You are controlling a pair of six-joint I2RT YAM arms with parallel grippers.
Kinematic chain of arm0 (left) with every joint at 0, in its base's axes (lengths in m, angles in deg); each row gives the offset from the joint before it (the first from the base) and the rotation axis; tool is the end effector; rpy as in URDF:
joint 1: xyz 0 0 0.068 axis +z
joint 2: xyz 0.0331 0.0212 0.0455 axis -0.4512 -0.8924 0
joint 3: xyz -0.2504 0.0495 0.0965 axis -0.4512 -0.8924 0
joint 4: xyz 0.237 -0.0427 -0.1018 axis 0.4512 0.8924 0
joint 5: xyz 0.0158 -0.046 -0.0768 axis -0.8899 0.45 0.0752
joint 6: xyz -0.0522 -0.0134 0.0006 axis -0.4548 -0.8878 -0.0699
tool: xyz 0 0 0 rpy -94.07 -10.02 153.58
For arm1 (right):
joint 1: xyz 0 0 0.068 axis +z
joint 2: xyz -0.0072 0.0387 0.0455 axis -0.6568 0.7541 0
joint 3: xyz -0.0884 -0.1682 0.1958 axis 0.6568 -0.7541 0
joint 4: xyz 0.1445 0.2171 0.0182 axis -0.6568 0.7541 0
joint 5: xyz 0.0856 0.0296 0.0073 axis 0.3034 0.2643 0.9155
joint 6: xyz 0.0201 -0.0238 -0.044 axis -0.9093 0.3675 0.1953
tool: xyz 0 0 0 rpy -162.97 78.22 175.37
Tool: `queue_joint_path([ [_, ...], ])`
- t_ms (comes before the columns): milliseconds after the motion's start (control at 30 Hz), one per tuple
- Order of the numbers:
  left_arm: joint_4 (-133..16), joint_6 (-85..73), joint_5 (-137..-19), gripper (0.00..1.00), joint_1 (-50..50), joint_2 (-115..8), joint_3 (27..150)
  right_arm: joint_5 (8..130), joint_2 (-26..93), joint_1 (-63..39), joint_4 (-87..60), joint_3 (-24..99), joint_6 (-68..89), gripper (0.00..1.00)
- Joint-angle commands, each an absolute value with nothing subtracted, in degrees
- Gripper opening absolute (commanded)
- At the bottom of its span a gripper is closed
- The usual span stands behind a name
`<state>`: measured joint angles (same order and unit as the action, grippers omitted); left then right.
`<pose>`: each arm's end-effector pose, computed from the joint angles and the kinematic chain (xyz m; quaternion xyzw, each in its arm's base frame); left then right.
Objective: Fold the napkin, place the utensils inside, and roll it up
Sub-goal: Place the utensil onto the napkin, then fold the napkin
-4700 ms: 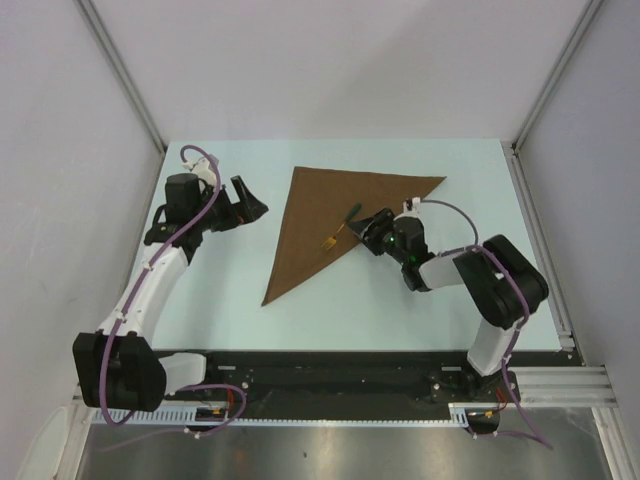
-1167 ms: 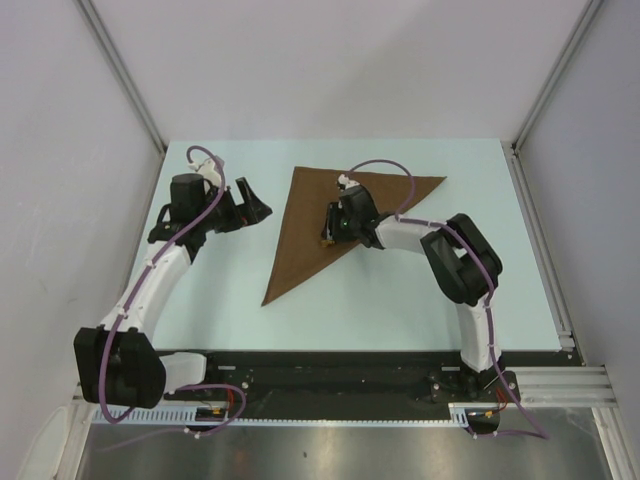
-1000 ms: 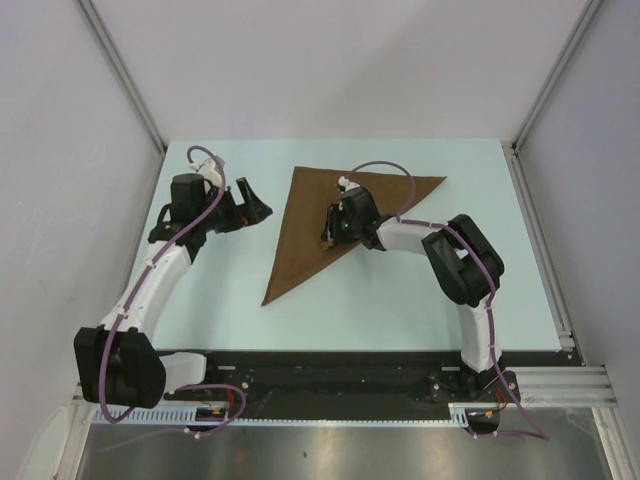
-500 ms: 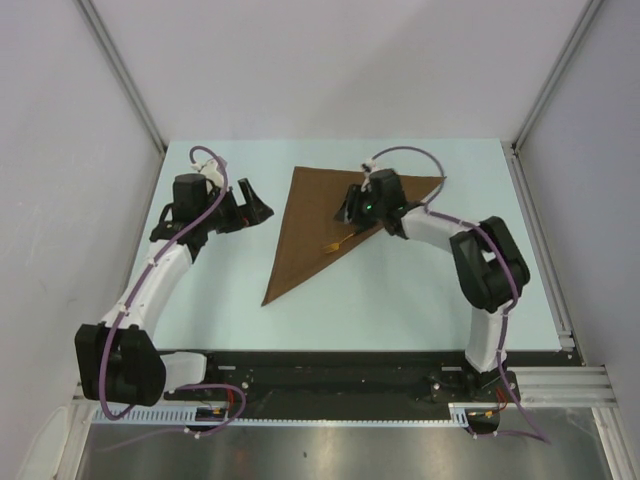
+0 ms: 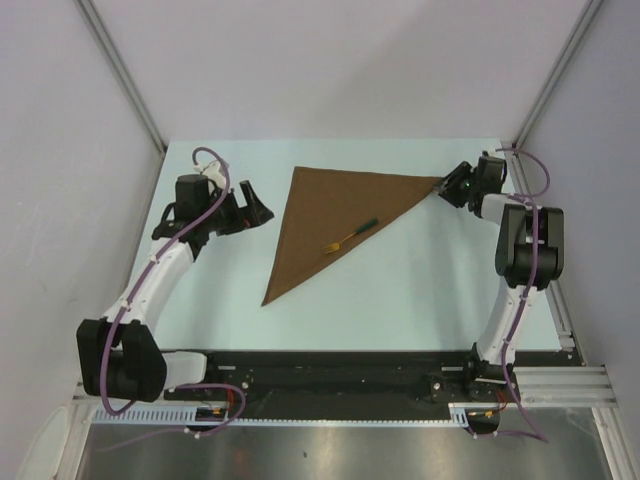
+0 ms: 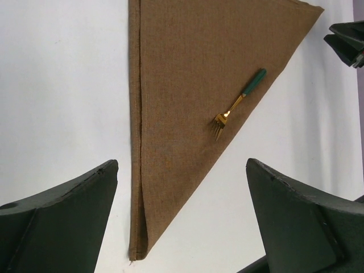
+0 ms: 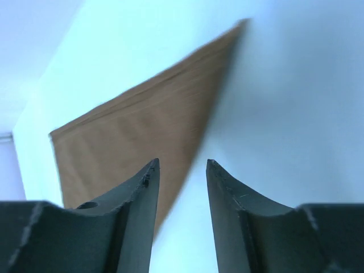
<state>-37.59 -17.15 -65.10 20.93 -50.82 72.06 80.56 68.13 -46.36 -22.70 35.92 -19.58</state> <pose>0.2760 -0.0413 0.2915 -0.0470 0.8769 -0.2679 0.3963 0.4474 -0.0295 0.1732 0.2382 0.8375 0.2723 0.4095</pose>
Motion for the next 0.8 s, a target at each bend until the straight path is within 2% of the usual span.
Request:
queue_joint_path([
  [0,-37.5,-15.9,-65.9,1.0,20.6,-51.4,73.1,83.3,75.3,-48.8,-26.2,40.5,-22.5,0.42],
  [267,-37.2,-15.6,-66.6,1.0,20.7,-52.6,73.3,82.1,82.8,-51.0,-32.9,43.5,-28.8,0.42],
  [767,-36.8,-15.5,-65.3,1.0,20.9,-54.4,73.9,80.4,90.2,-51.4,-29.7,51.9,-31.4,0.35],
])
